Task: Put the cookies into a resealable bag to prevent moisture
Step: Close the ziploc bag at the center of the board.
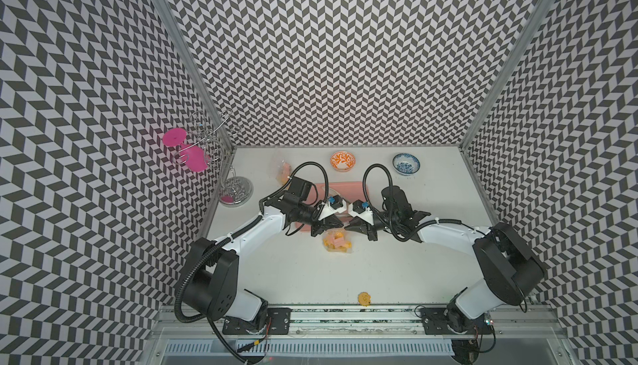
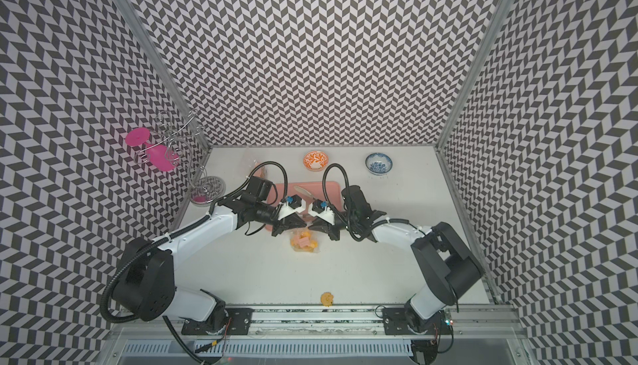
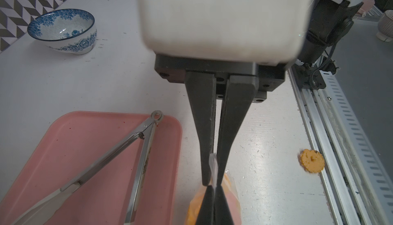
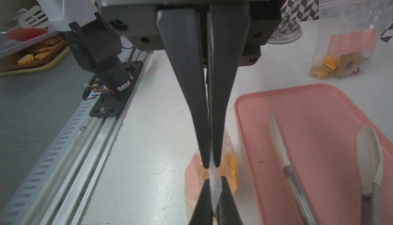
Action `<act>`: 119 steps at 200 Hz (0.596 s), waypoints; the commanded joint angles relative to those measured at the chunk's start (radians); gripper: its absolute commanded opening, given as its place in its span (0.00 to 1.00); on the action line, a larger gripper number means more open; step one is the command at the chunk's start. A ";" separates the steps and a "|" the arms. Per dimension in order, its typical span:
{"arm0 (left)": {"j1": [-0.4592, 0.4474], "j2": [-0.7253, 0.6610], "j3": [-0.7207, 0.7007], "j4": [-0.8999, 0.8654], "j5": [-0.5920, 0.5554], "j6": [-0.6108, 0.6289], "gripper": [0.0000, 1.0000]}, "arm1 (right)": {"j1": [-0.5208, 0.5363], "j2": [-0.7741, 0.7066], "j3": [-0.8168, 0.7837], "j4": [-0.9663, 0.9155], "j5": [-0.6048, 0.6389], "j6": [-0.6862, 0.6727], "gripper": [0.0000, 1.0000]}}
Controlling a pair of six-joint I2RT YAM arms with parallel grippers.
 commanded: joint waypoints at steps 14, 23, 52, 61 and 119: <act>0.003 0.006 0.032 -0.022 0.041 0.015 0.05 | -0.007 -0.003 0.009 0.067 -0.028 0.021 0.09; 0.003 0.004 0.030 -0.022 0.044 0.015 0.06 | -0.007 -0.003 0.006 0.069 -0.026 0.025 0.07; 0.003 0.006 0.020 -0.022 0.005 0.015 0.22 | -0.014 -0.017 0.001 0.071 -0.027 0.033 0.02; 0.004 0.005 0.015 -0.018 -0.017 0.015 0.30 | -0.018 -0.020 0.000 0.072 -0.033 0.040 0.01; 0.001 0.065 0.065 -0.046 -0.051 0.034 0.28 | -0.025 -0.026 0.003 0.073 -0.057 0.050 0.01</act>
